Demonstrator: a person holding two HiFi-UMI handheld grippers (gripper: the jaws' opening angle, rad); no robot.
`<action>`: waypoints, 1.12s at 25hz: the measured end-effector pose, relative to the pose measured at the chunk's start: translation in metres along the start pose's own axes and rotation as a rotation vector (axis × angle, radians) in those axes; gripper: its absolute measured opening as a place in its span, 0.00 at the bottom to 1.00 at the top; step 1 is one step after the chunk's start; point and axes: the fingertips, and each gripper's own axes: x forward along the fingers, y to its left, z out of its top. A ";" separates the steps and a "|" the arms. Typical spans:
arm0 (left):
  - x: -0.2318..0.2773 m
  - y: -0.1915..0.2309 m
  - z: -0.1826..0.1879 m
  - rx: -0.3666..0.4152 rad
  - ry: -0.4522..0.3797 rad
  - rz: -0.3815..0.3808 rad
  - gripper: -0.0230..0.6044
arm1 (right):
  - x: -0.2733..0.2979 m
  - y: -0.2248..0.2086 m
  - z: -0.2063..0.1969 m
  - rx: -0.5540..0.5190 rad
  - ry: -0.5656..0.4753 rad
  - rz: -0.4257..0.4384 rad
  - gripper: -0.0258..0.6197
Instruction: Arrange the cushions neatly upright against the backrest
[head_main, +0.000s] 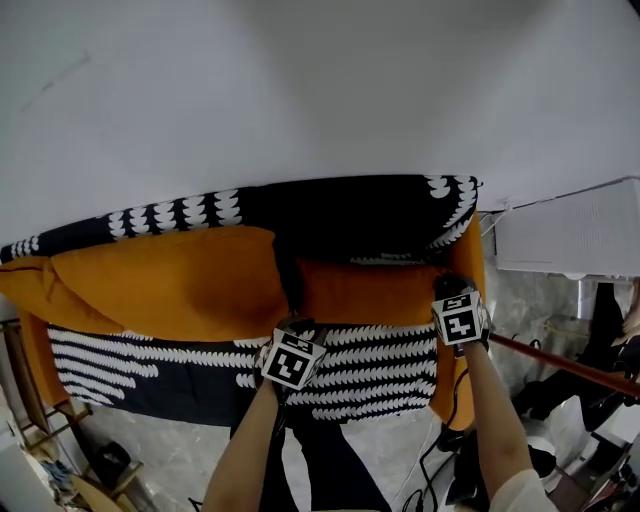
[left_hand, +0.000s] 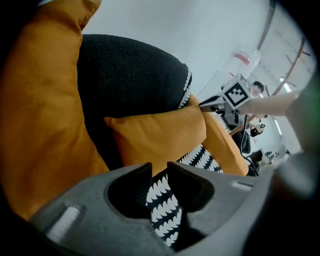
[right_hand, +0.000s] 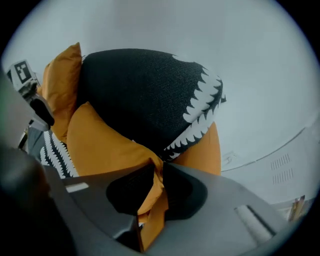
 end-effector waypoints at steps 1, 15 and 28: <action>0.000 0.000 -0.002 -0.002 -0.002 0.000 0.20 | 0.002 -0.002 -0.003 0.027 0.003 -0.014 0.15; -0.047 -0.010 0.020 -0.067 -0.182 0.042 0.20 | -0.071 -0.007 0.044 0.326 -0.299 -0.049 0.23; -0.225 -0.032 0.118 0.000 -0.579 0.135 0.20 | -0.264 0.038 0.117 0.443 -0.683 -0.101 0.05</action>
